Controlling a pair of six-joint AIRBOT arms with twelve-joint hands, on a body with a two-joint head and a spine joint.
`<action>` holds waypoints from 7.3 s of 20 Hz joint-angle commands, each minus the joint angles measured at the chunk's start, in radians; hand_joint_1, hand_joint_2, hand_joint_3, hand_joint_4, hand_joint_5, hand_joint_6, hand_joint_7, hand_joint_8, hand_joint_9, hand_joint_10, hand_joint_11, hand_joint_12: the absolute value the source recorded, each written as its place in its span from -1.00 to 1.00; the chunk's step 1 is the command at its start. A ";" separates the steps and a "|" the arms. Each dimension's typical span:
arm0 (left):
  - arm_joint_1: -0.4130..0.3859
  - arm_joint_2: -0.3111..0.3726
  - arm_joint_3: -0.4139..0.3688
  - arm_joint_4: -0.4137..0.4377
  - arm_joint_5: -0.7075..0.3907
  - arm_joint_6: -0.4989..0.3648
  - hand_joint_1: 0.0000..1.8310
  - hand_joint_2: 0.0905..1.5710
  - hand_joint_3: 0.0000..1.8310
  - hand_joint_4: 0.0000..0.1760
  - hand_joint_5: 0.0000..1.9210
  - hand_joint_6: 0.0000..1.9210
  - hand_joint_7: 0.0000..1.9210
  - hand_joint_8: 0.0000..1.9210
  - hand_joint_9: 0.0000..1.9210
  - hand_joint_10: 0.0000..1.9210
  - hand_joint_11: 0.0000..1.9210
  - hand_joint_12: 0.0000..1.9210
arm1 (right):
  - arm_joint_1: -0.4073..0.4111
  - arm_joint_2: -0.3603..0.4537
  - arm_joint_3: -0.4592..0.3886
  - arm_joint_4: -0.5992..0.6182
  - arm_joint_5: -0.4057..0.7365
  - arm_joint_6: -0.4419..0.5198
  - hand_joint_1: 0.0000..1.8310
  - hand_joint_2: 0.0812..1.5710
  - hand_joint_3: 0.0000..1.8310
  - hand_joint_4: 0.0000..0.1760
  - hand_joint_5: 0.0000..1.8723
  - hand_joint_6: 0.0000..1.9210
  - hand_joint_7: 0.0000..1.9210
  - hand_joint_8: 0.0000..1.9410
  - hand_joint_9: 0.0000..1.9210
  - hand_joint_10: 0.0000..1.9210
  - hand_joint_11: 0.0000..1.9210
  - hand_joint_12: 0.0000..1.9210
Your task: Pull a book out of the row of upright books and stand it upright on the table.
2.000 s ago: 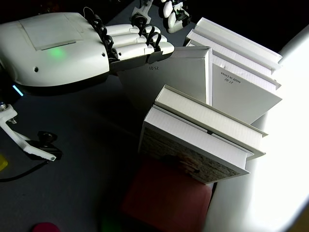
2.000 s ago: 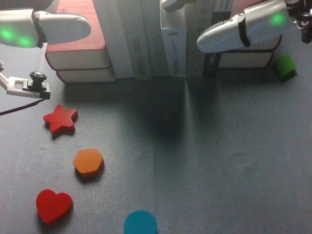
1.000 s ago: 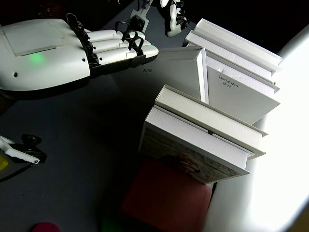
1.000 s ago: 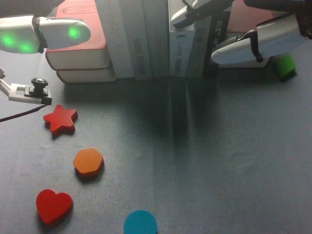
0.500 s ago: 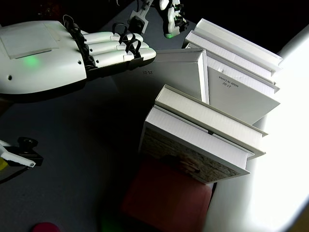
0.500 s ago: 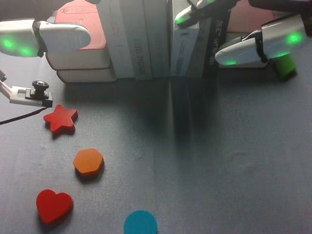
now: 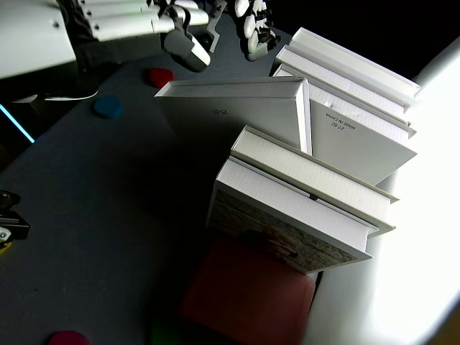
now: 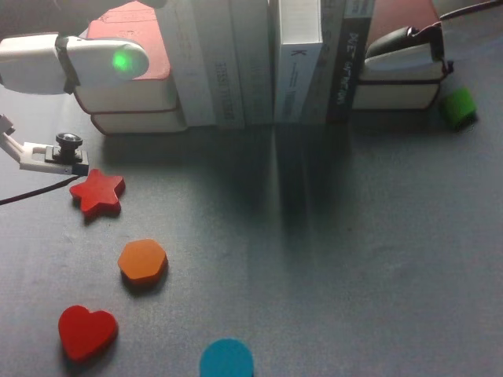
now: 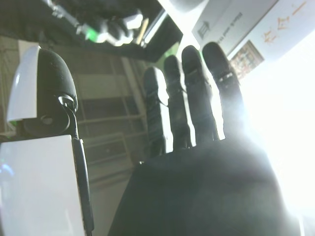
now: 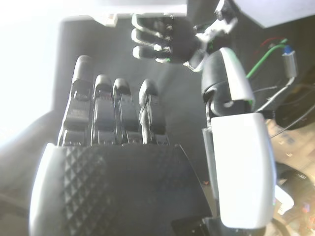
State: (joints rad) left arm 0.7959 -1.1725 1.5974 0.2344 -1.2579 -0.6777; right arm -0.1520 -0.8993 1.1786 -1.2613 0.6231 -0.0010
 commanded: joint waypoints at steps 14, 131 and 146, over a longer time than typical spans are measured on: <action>-0.010 -0.006 0.007 -0.058 -0.112 -0.009 0.23 0.22 -1.00 -0.72 -0.52 -0.99 -0.50 -0.99 -0.49 -0.98 -1.00 0.30 | 0.061 -0.157 0.156 -0.243 -0.022 0.250 -0.01 0.09 -1.00 0.25 -0.89 -0.99 -1.00 -1.00 -1.00 -1.00 -1.00 -1.00; 0.107 0.126 -0.113 -0.373 -0.461 -0.009 -0.29 0.47 -1.00 0.36 -0.52 -0.30 -0.52 -0.97 -0.55 -0.92 -1.00 0.52 | -0.432 0.270 -0.041 1.137 0.917 -0.354 -0.32 0.36 -1.00 0.04 -0.63 -0.97 -0.50 -0.97 -0.46 -0.97 -1.00 0.57; 0.022 0.138 -0.177 -0.293 -0.477 -0.009 0.33 0.71 -0.98 -1.00 -0.43 0.99 -0.40 0.73 -0.46 0.58 -0.59 0.77 | -0.704 0.318 -0.202 1.236 1.140 -0.588 0.23 0.52 -1.00 -1.00 -0.13 0.37 0.04 0.92 -0.04 0.99 -0.12 1.00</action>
State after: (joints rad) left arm 0.8288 -1.0321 1.4216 -0.0315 -1.6470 -0.6781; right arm -0.8646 -0.5819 0.9752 -0.0734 1.6646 -0.5907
